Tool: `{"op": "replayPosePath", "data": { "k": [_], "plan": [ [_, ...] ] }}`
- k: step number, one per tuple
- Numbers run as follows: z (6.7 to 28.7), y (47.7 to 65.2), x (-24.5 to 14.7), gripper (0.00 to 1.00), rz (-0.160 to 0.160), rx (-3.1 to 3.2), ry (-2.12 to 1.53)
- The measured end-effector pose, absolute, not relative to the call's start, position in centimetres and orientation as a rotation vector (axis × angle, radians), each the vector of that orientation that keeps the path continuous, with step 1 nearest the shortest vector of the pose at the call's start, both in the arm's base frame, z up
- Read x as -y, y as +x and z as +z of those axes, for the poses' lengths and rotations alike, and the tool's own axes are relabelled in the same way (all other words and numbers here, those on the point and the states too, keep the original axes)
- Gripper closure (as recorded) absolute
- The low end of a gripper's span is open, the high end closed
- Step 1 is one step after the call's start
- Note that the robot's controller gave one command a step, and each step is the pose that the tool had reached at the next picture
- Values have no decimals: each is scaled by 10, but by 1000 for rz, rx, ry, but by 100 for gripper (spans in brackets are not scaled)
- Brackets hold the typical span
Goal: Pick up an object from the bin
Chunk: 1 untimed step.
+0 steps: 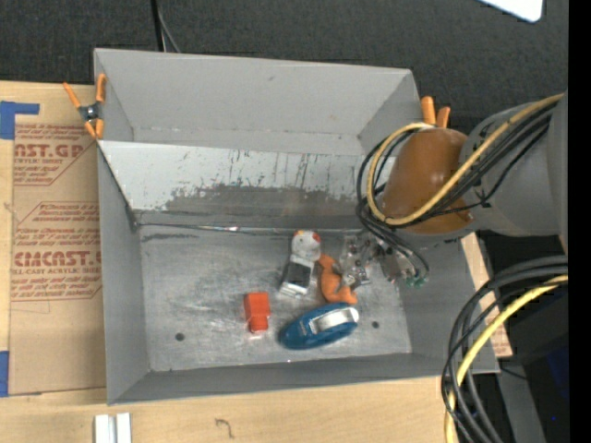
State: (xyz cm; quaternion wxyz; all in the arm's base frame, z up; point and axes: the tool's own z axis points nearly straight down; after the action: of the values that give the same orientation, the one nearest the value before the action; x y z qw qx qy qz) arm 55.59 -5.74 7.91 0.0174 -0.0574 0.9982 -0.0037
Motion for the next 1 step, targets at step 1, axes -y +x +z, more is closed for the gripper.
{"op": "replayPosePath", "data": {
  "k": [1],
  "plan": [
    [87, 558, 43, 100, -9, -3125, -74]
  ]
}}
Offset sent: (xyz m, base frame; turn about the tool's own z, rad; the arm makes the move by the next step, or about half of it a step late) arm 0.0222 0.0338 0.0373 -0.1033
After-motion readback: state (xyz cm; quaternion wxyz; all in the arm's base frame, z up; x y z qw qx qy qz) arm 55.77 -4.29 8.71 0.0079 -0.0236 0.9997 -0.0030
